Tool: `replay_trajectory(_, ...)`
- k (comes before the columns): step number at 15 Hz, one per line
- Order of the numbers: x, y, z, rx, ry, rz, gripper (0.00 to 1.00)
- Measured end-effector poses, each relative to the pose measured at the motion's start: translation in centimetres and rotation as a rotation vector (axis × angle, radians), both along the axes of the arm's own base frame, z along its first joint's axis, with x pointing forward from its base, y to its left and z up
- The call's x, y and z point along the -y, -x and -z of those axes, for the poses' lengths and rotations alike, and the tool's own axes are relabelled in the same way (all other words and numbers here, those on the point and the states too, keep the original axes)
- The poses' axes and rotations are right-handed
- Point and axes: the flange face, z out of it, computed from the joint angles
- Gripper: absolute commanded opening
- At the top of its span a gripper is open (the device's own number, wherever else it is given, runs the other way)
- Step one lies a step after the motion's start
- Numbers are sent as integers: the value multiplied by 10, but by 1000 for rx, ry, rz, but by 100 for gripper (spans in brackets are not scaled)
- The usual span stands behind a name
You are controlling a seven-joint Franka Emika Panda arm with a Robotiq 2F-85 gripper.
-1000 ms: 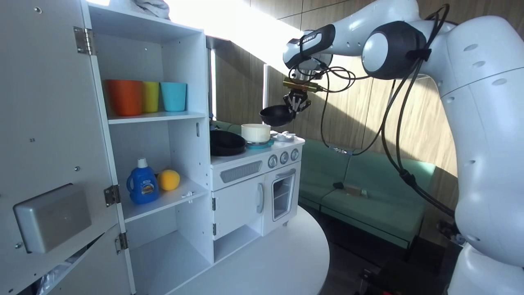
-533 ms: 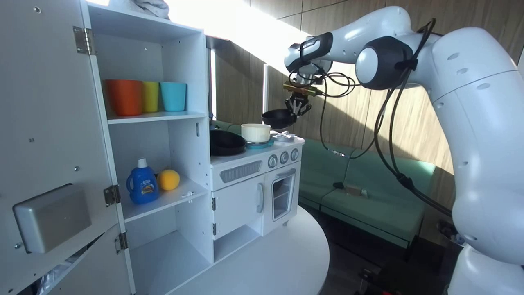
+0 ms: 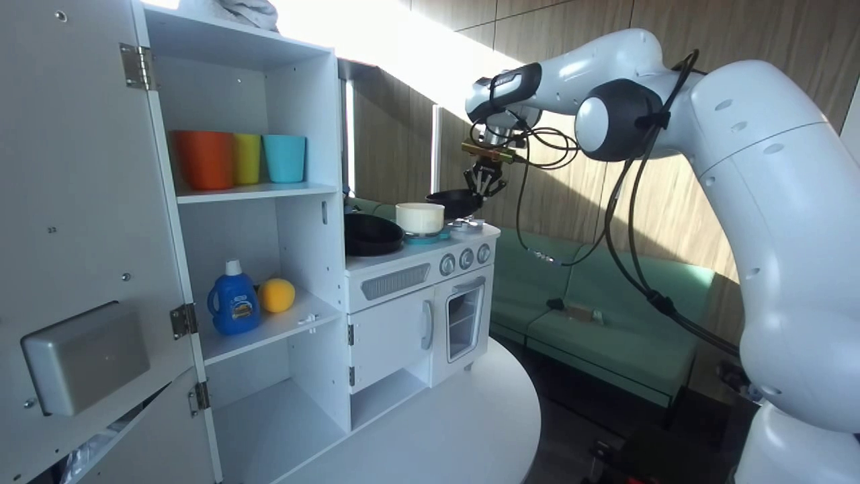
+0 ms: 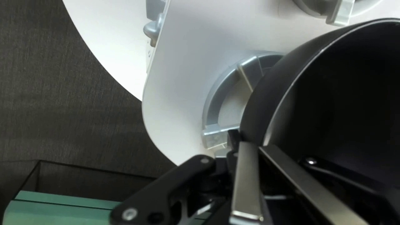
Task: Pour the contents of white bowl into the black bowl
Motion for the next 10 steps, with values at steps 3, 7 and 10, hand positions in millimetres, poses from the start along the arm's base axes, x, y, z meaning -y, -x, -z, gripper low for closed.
replay_trajectory(3, -1, -1, -4, 4, -7, 5, 65)
replay_trajectory(7, -6, -2, -11, 10, -14, -3, 94)
replay_trajectory(10, -15, -4, -18, 14, -11, -31, 100)
